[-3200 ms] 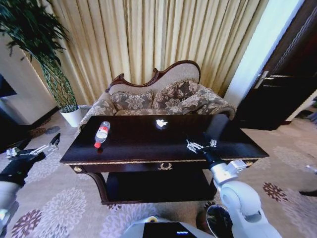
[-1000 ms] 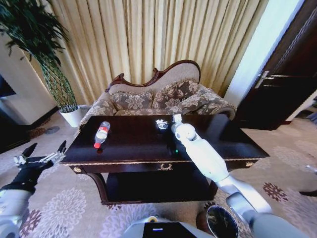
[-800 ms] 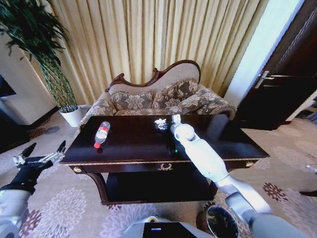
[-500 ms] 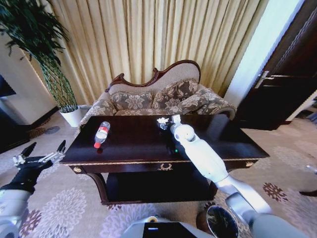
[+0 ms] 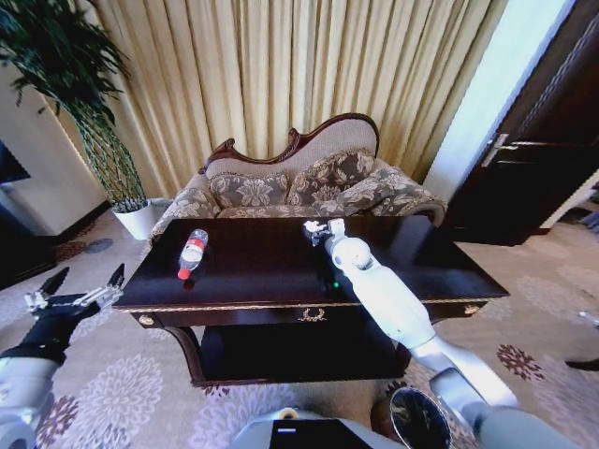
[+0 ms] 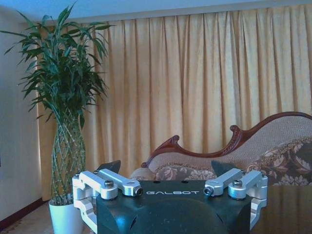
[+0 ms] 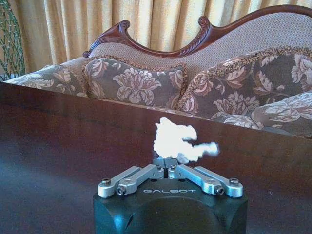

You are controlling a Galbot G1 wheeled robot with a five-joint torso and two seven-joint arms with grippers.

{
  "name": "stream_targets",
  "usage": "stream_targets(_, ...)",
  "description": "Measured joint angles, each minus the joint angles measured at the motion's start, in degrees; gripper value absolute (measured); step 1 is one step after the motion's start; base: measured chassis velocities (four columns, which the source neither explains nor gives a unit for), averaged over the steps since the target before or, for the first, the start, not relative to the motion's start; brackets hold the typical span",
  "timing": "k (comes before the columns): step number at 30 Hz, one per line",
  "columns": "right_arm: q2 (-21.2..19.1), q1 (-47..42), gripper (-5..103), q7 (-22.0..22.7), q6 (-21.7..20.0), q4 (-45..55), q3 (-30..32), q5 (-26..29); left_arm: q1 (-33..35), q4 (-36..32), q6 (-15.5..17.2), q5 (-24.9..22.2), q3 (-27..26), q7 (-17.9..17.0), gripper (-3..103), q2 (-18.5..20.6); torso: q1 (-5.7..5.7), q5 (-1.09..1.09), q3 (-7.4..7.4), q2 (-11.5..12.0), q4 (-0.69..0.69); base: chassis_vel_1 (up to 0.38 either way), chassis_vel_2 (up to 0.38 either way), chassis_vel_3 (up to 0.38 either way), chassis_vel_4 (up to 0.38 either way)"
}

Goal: Move to the front of the table and place the trash on the table into the trash bin.

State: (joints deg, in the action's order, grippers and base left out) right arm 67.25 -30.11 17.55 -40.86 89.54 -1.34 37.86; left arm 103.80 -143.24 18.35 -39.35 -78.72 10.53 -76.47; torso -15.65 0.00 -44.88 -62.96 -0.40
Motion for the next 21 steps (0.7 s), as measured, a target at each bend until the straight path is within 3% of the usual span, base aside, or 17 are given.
stream_targets(8,-0.35,-0.81,0,0.96,0.55,0.91,0.78,0.45,0.11,0.00,-0.20,-0.13,-0.25,0.18,100,-0.10,0.00,0.00,0.00,0.00,0.00,0.000,0.000,0.000,0.000)
stream_targets(14,-0.87,-2.23,0,3.76,4.51,5.06,4.01,3.81,0.16,0.09,-0.21,-1.00,-1.10,0.19,100,0.03,0.00,0.00,0.00,0.00,0.02,0.000,0.000,0.000,0.000)
stream_targets(21,-5.98,-7.60,0,3.61,8.91,16.04,10.08,4.58,-0.68,0.64,-0.25,-1.08,-0.24,0.12,100,1.06,0.00,0.00,0.00,0.00,0.00,0.000,0.000,0.000,0.000)
